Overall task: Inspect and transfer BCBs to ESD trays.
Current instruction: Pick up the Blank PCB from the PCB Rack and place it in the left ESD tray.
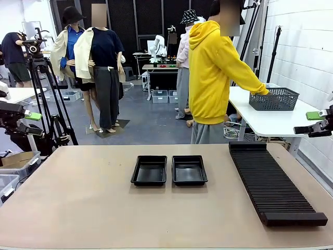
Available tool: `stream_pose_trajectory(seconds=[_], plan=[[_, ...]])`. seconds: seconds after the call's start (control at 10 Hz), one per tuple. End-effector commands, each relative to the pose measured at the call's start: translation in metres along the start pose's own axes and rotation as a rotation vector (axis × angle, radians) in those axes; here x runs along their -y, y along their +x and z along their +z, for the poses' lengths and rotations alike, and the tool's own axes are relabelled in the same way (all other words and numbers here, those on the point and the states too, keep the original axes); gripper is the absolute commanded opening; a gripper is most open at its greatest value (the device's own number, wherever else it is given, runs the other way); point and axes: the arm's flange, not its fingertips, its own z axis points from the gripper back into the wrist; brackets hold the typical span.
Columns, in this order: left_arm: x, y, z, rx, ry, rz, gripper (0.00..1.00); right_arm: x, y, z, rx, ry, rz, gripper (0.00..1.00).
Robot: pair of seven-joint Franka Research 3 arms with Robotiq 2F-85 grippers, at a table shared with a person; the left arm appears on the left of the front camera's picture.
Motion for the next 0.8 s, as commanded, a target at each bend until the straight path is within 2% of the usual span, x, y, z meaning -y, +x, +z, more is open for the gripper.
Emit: stream_pose_trajectory(seconds=[0.0, 0.7], plan=[[0.0002, -0.0002, 0.0012, 0.002, 0.006, 0.024, 1.0, -0.0021, 0.0011, -0.0011, 0.001, -0.008, -0.004, 1.0], [0.0002, -0.0002, 0.0012, 0.002, 0.006, 0.024, 1.0, -0.0021, 0.0011, -0.0011, 0.001, -0.008, -0.004, 1.0]])
